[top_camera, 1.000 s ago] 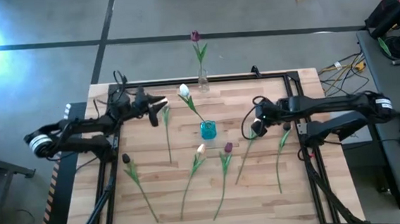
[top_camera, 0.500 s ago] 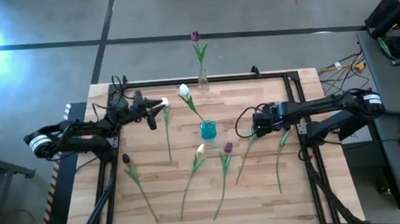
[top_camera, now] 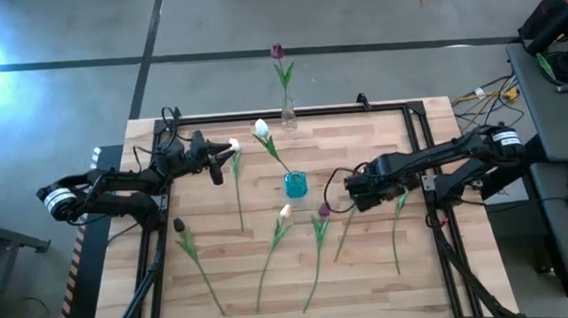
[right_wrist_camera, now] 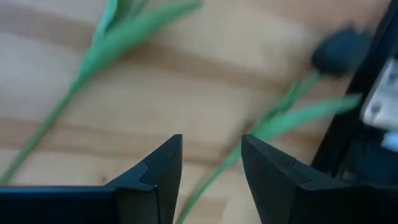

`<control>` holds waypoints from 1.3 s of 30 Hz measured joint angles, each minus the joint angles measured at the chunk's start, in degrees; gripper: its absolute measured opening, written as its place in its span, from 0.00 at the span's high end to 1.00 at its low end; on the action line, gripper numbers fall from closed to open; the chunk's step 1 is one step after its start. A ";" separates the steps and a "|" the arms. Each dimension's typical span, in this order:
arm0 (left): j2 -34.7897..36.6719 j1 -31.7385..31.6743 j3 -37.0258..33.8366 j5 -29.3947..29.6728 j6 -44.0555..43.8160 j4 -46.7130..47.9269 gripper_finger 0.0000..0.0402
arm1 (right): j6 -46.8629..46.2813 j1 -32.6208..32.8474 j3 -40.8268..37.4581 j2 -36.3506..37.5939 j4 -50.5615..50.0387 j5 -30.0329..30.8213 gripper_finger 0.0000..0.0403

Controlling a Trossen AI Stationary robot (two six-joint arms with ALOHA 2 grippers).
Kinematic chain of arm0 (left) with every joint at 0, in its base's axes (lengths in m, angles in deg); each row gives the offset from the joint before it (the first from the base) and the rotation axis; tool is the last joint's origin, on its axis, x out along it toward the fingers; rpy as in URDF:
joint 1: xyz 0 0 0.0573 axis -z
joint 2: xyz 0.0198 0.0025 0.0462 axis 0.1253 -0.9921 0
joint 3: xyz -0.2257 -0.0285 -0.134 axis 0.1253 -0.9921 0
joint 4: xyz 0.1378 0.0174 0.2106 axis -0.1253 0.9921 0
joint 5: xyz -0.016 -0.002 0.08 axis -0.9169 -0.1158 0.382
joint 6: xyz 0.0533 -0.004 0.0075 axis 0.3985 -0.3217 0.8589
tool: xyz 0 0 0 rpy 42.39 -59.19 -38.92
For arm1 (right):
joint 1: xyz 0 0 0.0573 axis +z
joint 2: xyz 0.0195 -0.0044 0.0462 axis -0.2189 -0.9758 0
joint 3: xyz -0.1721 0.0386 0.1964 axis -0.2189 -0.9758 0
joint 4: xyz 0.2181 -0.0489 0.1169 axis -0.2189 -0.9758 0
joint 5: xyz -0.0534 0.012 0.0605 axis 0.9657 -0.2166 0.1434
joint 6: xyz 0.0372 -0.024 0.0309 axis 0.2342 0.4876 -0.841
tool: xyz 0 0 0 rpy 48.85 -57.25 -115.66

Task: Sort flowers into vase by color
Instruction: Put the right black tulip into the transparent vase

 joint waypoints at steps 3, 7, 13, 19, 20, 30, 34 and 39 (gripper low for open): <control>-0.46 0.00 0.00 0.00 -0.40 0.00 0.74 | -6.92 2.60 0.07 -1.13 -1.37 -2.26 0.62; -1.16 0.00 0.00 0.02 -0.40 -0.01 0.74 | -17.03 5.50 -1.87 -2.10 -1.69 -3.17 0.63; -2.79 0.00 0.00 2.24 0.44 -0.04 0.74 | -31.99 10.07 -6.44 -2.08 -1.09 -2.49 0.63; -4.21 -0.02 0.00 2.91 0.46 0.00 0.74 | -42.79 14.33 -9.94 -1.99 2.28 0.00 0.66; -4.34 -0.02 0.00 2.91 0.46 0.00 0.74 | -43.83 14.71 -10.44 -1.99 3.28 0.82 0.66; -6.17 -0.02 0.00 2.89 -0.21 -1.19 0.74 | -47.01 15.08 -16.31 -2.18 9.66 2.96 0.65; -6.79 -0.02 0.00 2.87 -1.03 -2.09 0.74 | -46.97 15.12 -18.17 -2.01 12.15 4.10 0.68; -7.39 -0.02 0.00 2.87 -1.05 -2.61 0.74 | -45.44 15.12 -18.14 -1.60 12.53 5.55 0.76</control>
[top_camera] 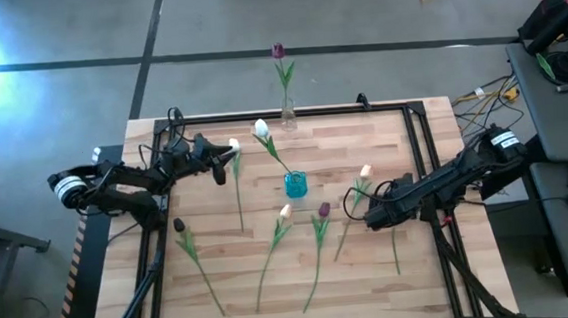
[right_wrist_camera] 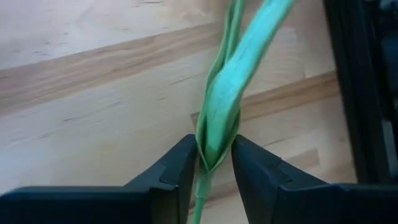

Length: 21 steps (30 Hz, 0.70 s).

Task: Sort flowers into vase by color
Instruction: Put the right black tulip into the transparent vase

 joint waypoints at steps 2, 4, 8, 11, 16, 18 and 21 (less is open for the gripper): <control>-0.35 0.00 0.00 -0.01 0.00 -0.02 0.74 | 1.08 0.00 0.07 -0.01 0.17 0.65 0.81; -0.76 0.00 -0.07 -0.01 0.00 -0.27 0.74 | 2.04 -0.02 0.17 -0.04 0.32 1.26 0.87; -1.27 0.00 -0.11 -1.33 0.01 -1.09 0.74 | 5.33 -0.04 1.59 -0.26 -0.42 1.97 0.96; -1.83 0.00 -0.13 -2.47 0.00 -2.88 0.75 | 7.72 -0.10 4.67 -0.22 -2.01 4.78 0.96; -2.58 0.00 -0.13 -2.63 0.00 -4.44 0.78 | 12.94 -0.09 10.18 -0.09 -4.21 12.47 0.96; -2.58 0.00 -0.13 -2.63 -0.02 -4.44 0.79 | 15.66 -0.11 12.06 0.08 -4.57 16.43 0.97; -2.58 0.00 -0.13 -2.63 -0.02 -4.43 0.80 | 20.38 -0.46 14.52 0.82 -4.52 24.51 0.97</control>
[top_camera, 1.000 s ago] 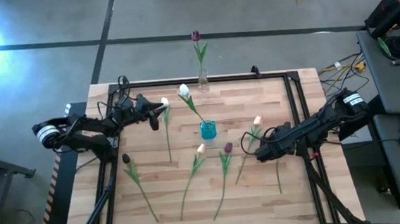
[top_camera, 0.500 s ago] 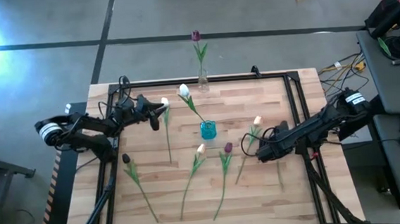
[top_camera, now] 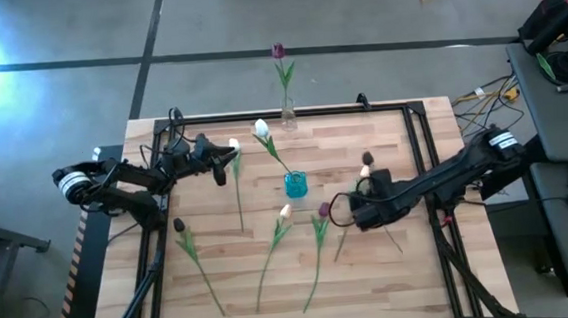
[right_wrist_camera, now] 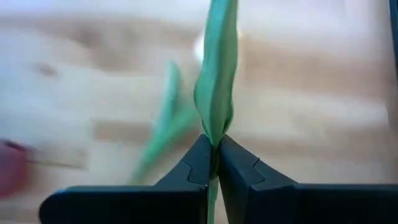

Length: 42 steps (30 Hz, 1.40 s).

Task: Sort flowers into vase by color
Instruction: Put the right black tulip into the transparent vase

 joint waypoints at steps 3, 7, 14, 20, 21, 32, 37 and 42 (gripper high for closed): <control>0.00 0.00 0.00 -0.01 0.00 -0.12 0.80 | 5.08 -1.39 1.92 1.15 0.23 7.22 0.97; 0.01 0.00 0.00 -0.02 0.00 -0.46 0.80 | 15.46 -4.12 3.06 3.17 2.05 16.10 0.97; 0.02 0.00 0.00 -0.04 -0.40 -0.46 0.80 | 45.28 -14.03 1.53 9.51 18.55 16.01 0.97; 0.02 0.00 0.00 -0.07 -0.46 -0.46 0.80 | 75.87 -25.54 -1.89 13.82 41.47 1.08 0.97; 0.02 0.00 0.00 -0.07 -0.47 -0.46 0.80 | 79.97 -27.58 -2.67 14.23 45.23 -3.01 0.97; 0.04 0.00 0.10 -0.07 0.09 -1.52 0.80 | 104.54 -43.23 -9.45 11.30 78.80 -28.88 0.97; 0.07 0.00 0.17 -0.04 0.04 -3.19 0.80 | 110.46 -46.41 -9.30 5.03 91.37 -30.53 0.97; 0.07 0.00 0.70 -0.06 -0.27 -3.46 0.80 | 111.43 -48.49 -6.96 -0.80 104.28 -35.84 0.97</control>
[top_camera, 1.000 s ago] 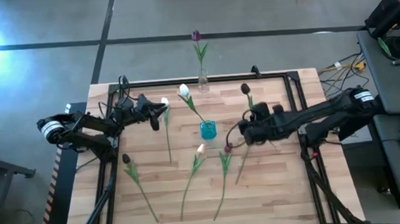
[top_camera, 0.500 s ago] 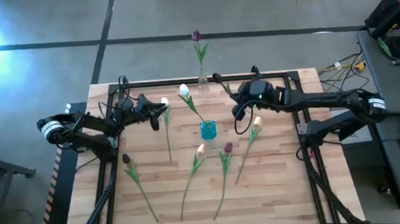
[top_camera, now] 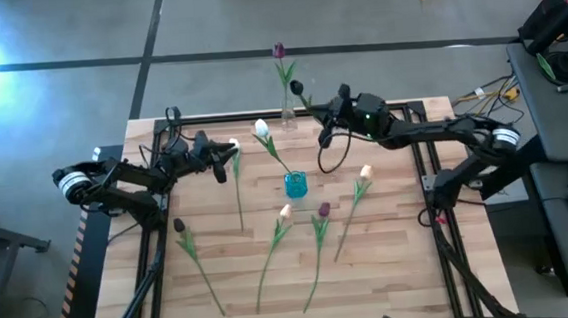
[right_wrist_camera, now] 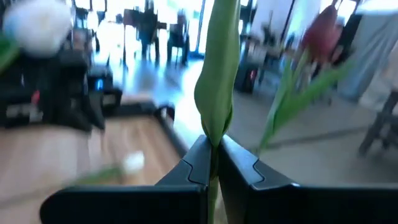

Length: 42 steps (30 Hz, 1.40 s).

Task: Sort flowers into vase by color
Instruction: Put the right black tulip into the transparent vase

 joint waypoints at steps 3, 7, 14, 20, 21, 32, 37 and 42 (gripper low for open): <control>0.00 0.00 0.24 0.02 -0.18 0.01 0.80 | -0.28 -0.66 1.48 -2.76 7.91 -0.68 0.97; 0.00 0.00 0.48 0.02 -0.16 0.05 0.80 | -2.11 -1.15 4.55 -5.38 15.49 -1.30 0.97; 0.00 0.00 0.57 0.02 -0.18 0.07 0.80 | -6.39 -1.43 13.31 -10.10 15.72 -1.36 0.97; 0.00 0.00 0.57 0.02 -0.17 0.09 0.80 | -9.17 -1.43 20.06 -14.21 15.46 -2.71 0.97; 0.00 0.00 0.57 0.02 -0.19 0.09 0.80 | -9.86 -1.43 21.07 -14.82 15.46 -2.83 0.97; 0.00 0.00 0.57 0.02 -0.16 0.24 0.80 | -10.25 -1.53 25.11 -20.07 15.36 -2.53 0.97; 0.00 0.02 0.57 -0.42 -0.16 0.25 0.80 | -9.99 -2.21 24.77 -21.07 15.13 -2.33 0.97; 0.00 0.02 0.54 -0.42 -0.16 0.34 0.80 | -9.78 -2.80 24.63 -21.07 12.31 -2.28 0.97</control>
